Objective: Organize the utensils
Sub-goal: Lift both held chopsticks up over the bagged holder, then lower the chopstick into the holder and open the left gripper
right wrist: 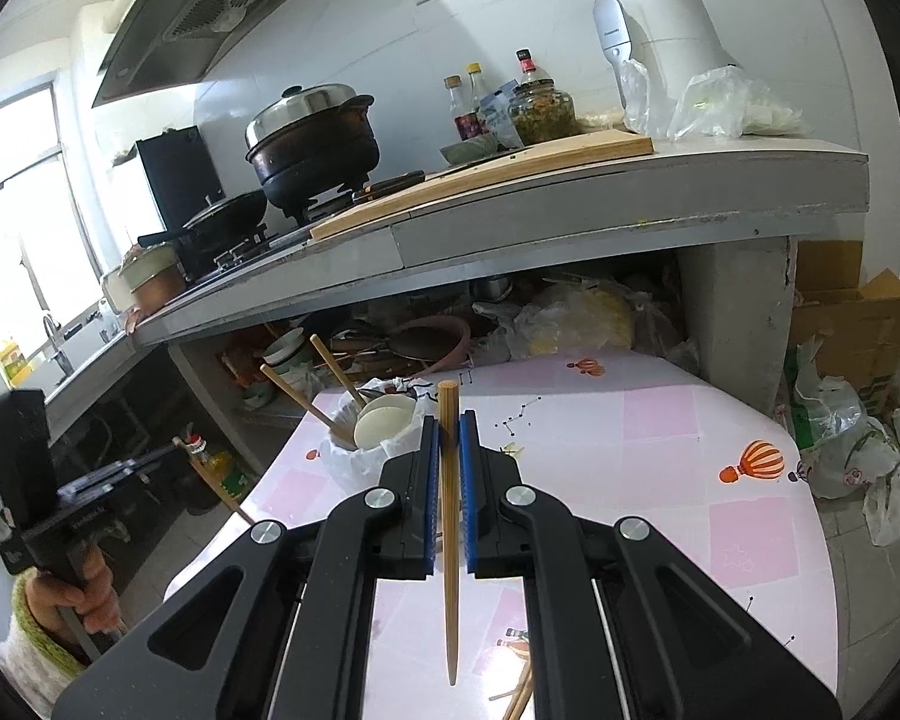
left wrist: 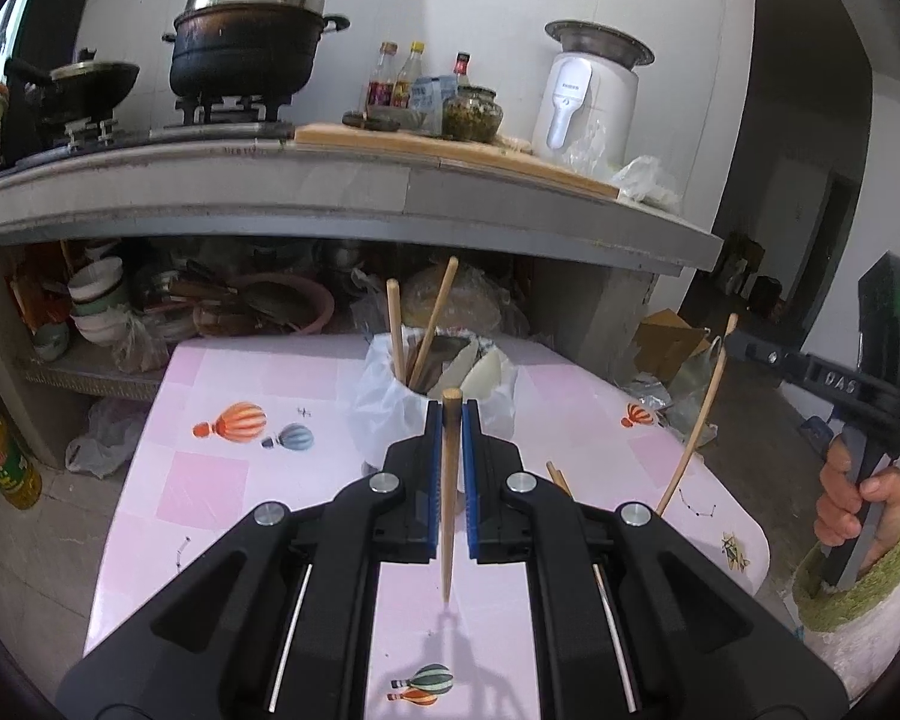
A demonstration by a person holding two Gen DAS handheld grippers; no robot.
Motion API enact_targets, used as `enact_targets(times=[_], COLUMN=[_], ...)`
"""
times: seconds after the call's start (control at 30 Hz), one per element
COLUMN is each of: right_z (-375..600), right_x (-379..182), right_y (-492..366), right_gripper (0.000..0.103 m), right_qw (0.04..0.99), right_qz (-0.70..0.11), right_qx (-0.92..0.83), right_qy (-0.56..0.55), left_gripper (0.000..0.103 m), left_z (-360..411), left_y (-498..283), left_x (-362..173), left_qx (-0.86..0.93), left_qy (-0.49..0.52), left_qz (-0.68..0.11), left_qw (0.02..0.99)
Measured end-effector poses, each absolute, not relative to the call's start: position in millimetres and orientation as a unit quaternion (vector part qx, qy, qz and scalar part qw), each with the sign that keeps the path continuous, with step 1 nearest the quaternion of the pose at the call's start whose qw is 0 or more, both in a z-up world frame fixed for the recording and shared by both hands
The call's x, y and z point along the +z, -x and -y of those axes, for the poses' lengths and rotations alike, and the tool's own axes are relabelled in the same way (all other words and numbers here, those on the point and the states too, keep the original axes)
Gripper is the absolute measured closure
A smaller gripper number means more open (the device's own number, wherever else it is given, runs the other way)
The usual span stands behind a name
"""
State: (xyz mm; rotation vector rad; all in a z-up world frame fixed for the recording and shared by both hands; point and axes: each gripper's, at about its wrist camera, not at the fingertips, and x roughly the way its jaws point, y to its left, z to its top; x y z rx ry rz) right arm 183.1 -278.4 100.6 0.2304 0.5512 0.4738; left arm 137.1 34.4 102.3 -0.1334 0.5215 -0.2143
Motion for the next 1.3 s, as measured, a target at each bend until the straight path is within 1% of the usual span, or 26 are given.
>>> enact_targets(times=[0.43, 0.83, 1.0, 1.3], right_z=[277.7, 273.5, 273.6, 271.8], right_x=[95.0, 89.7, 88.2, 83.6], right_y=[-194.3, -203.6, -206.0, -213.2], right_gripper=[0.096, 0.096, 0.096, 0.096], right_qw=[0.923, 0.92, 0.92, 0.918], right_qz=[-0.272, -0.283, -0.287, -0.295], right_qx=[0.247, 0.247, 0.243, 0.239], right_qy=[-0.118, -0.116, -0.116, -0.112], left_gripper=[0.098, 0.098, 0.098, 0.098], left_z=[-51.4, -48.1, -42.7, -35.3], left_y=[-132.8, -168.8, -199.9, -254.5], left_x=[177.1, 248.4, 256.6, 238.1], left_qx=[-0.084, -0.107, -0.113, -0.105], left_qy=[0.057, 0.054, 0.058, 0.04], left_qz=[-0.19, -0.117, -0.113, -0.13], left_qw=[0.977, 0.986, 0.985, 0.985])
